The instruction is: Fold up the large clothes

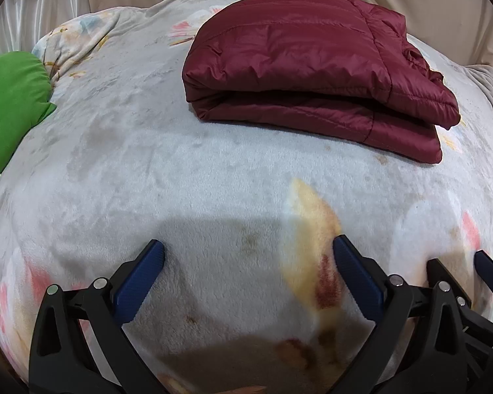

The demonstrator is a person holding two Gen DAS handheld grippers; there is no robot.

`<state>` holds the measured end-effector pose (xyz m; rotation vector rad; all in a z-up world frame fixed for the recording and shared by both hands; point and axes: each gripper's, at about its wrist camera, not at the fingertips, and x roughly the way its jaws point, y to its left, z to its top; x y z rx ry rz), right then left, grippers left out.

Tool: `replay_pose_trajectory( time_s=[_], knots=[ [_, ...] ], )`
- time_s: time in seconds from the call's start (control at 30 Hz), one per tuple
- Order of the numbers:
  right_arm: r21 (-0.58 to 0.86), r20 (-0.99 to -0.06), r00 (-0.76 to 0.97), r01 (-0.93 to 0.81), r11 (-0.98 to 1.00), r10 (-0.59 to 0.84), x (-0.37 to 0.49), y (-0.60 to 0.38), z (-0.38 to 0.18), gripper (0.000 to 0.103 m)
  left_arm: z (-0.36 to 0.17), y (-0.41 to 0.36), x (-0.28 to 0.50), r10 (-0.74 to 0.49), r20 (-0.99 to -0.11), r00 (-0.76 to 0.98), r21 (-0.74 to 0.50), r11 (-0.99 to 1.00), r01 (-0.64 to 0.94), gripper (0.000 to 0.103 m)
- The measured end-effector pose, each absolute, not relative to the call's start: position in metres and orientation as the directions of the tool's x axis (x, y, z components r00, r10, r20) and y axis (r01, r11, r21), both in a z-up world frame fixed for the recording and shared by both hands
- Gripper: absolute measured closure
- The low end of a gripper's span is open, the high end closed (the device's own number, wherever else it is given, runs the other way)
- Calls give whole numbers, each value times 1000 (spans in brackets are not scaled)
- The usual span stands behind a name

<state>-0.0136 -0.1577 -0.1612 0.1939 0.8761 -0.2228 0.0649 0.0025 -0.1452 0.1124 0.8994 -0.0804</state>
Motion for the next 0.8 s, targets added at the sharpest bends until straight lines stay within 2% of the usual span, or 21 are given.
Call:
replay_pose_trajectory(
  time_s=[0.8],
  knots=[
    [77, -775, 621, 276, 958, -116, -14, -157, -161, 23, -145, 0, 63, -19, -784, 621, 64, 992, 111, 5]
  ],
)
